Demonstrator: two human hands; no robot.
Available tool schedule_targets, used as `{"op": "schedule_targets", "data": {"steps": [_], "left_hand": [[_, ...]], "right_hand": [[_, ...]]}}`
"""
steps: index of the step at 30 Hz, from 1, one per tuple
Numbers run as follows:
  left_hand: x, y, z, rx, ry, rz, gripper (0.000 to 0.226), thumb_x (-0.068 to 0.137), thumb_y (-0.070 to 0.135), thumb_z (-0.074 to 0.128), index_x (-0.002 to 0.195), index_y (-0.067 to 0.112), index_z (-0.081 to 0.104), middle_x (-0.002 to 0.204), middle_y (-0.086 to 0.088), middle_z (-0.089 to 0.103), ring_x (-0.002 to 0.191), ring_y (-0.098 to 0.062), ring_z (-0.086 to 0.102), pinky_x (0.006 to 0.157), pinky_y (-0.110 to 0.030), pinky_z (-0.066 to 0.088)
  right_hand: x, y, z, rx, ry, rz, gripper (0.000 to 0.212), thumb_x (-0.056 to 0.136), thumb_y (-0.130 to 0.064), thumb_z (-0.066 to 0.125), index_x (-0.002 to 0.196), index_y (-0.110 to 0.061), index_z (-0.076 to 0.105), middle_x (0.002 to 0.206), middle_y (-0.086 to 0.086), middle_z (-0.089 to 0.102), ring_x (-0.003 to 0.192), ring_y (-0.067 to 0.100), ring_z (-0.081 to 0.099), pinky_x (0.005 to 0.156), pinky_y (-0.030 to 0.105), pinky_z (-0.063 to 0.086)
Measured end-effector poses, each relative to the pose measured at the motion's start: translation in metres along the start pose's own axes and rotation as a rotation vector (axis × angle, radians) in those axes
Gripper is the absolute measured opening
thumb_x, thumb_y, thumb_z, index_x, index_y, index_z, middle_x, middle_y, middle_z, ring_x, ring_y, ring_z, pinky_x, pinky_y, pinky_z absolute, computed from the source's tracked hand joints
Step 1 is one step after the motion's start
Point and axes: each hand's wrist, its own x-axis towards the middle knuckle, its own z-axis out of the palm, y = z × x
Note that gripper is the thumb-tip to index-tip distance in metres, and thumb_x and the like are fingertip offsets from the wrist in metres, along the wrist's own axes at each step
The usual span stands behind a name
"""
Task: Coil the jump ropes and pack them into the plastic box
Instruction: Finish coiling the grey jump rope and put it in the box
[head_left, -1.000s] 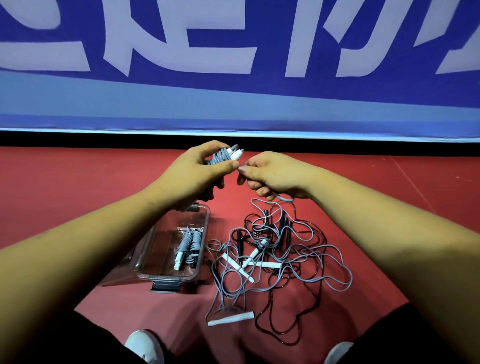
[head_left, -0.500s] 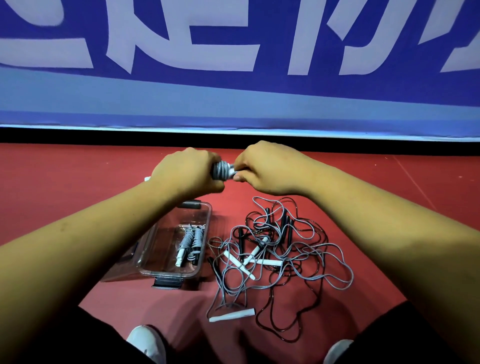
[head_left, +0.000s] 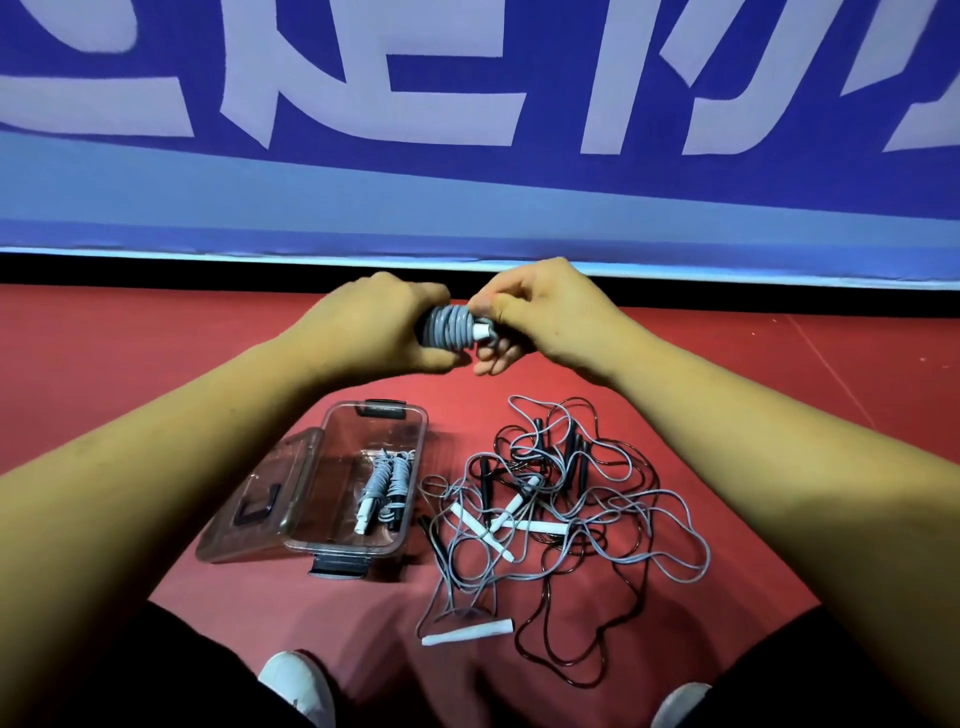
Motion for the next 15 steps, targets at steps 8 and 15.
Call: {"op": "schedule_targets", "data": {"steps": [8,15], "left_hand": [[-0.009,0.008,-0.005,-0.435,0.151,0.008,0.064,0.072,0.067,0.071,0.120,0.029,0.052,0.079,0.003,0.064,0.065,-0.023,0.054,0.058,-0.038,0.049],[-0.007,0.026,0.004,-1.044,0.133,-0.188,0.030,0.087,0.035,0.065,0.117,0.036,0.066,0.071,-0.005,0.056,0.049,-0.020,0.045,0.048,-0.029,0.038]], "right_hand": [[0.006,0.002,-0.001,0.328,0.062,0.175,0.025,0.099,-0.022,0.053,0.078,-0.008,0.055,0.047,-0.001,0.046,0.038,0.011,0.047,0.040,0.020,0.041],[0.013,0.009,0.001,0.377,0.120,0.215,0.020,0.099,-0.015,0.054,0.085,-0.015,0.039,0.054,0.004,0.042,0.037,0.009,0.025,0.043,0.018,0.017]]}}
